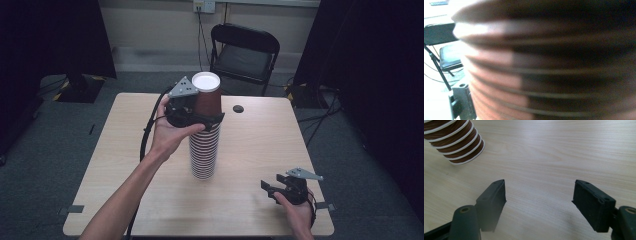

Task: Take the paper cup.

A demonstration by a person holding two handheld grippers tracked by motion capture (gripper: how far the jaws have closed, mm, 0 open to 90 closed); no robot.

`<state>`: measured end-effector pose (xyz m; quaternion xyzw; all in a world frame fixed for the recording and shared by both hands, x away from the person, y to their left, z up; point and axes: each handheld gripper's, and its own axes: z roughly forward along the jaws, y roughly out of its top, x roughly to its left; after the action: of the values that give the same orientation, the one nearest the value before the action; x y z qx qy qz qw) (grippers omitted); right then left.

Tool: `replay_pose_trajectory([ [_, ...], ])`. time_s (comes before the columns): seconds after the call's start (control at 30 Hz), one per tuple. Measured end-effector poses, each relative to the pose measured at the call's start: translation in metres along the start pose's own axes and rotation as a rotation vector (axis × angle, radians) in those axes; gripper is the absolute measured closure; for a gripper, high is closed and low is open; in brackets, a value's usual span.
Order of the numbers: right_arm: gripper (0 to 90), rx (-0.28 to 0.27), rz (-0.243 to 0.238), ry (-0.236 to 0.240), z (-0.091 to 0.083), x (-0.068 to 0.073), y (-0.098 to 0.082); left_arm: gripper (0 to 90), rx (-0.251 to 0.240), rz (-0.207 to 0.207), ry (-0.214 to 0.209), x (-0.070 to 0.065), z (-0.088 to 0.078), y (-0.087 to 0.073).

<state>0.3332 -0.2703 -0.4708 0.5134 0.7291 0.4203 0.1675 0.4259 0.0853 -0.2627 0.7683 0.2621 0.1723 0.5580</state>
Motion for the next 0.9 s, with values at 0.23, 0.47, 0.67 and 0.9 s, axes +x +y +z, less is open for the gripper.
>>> replay_pose_trajectory([
  [0.23,26.1,0.000,0.002,0.000,0.000,0.000,0.000,8.8,0.006,0.005,0.005,-0.001,-0.001,0.001],
  [0.47,26.0,0.002,0.003,0.000,0.000,0.000,0.000,9.6,-0.030,0.014,0.016,-0.002,-0.005,0.006],
  [0.67,26.0,0.002,0.002,-0.002,0.000,0.000,0.000,10.1,-0.042,0.018,0.023,-0.002,-0.009,0.009],
  [0.9,25.6,0.004,-0.003,0.009,0.002,0.001,0.000,10.6,-0.051,0.030,0.025,-0.003,-0.011,0.014],
])
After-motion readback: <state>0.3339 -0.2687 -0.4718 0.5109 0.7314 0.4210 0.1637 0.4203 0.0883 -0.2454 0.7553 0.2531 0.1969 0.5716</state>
